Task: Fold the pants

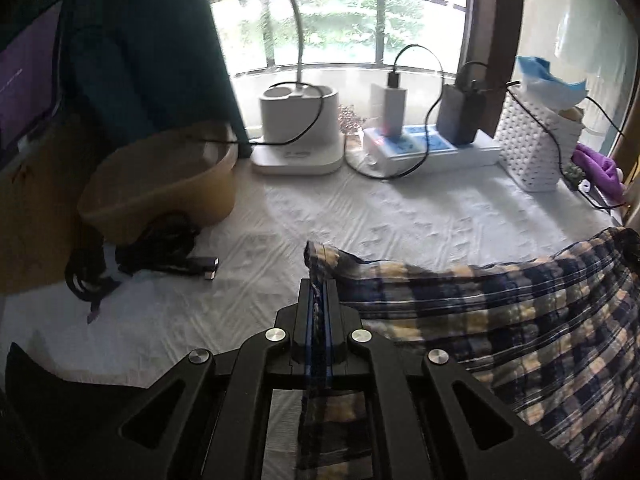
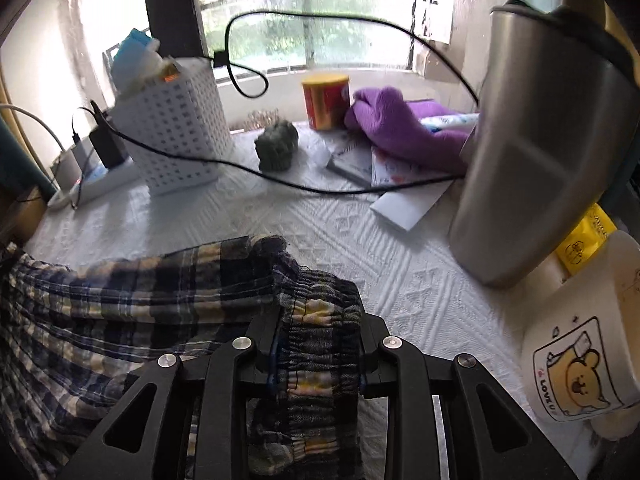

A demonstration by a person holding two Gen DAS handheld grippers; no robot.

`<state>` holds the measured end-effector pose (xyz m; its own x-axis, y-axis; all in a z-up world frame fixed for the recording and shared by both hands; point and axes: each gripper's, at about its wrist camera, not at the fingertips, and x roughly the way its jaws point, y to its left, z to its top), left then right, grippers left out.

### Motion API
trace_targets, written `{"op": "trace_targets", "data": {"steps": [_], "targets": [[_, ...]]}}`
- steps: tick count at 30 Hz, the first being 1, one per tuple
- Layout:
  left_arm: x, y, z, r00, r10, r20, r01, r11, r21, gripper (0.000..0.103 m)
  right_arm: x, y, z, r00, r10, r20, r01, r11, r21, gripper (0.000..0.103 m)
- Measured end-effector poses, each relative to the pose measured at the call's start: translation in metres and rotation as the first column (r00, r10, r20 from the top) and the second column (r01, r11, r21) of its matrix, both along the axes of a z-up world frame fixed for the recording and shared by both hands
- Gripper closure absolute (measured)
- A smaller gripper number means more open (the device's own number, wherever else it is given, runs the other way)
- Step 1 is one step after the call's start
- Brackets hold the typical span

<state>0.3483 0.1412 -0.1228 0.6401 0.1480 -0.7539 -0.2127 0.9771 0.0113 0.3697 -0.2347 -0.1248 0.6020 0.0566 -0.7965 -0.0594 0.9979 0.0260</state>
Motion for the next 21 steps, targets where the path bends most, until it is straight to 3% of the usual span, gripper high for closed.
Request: {"op": "trace_targets", "data": {"steps": [3,6,7,16,17,20,21], "targets": [[-0.003,0.008,-0.002,0.999,0.045,0.001,-0.045,0.999,0.021,0.101,-0.004,0.0,0.003,1.0,-0.016,0.011,0.016,0.999,-0.036,0.062],[-0.01,0.025,0.003,0.994,0.108,-0.035,-0.109,0.994,-0.031,0.1,-0.008,-0.004,0.008,0.999,-0.042,0.035,0.044,0.998,-0.055,0.044],[-0.013,0.027,0.006,0.994,0.103,-0.035,-0.105,0.994,-0.038,0.1,-0.011,-0.006,0.012,0.998,-0.043,0.045,0.045,0.998,-0.053,0.042],[-0.072,0.015,0.028,0.999,0.035,-0.025,-0.037,0.997,-0.069,0.099,-0.059,-0.002,0.038,0.995,0.003,0.1,0.003,0.998,-0.058,0.04],[-0.079,0.011,0.027,0.999,0.024,-0.026,-0.026,0.997,-0.075,0.095,-0.066,-0.002,0.039,0.995,0.005,0.103,0.001,0.998,-0.056,0.04],[-0.098,-0.003,0.026,1.0,-0.006,-0.028,0.003,0.993,-0.116,0.062,-0.084,-0.002,0.043,0.994,0.01,0.111,-0.004,0.999,-0.051,0.04],[-0.105,-0.006,0.026,1.0,-0.015,-0.025,0.012,0.991,-0.135,0.057,-0.089,-0.003,0.044,0.994,0.011,0.112,-0.006,0.999,-0.051,0.04]]}}
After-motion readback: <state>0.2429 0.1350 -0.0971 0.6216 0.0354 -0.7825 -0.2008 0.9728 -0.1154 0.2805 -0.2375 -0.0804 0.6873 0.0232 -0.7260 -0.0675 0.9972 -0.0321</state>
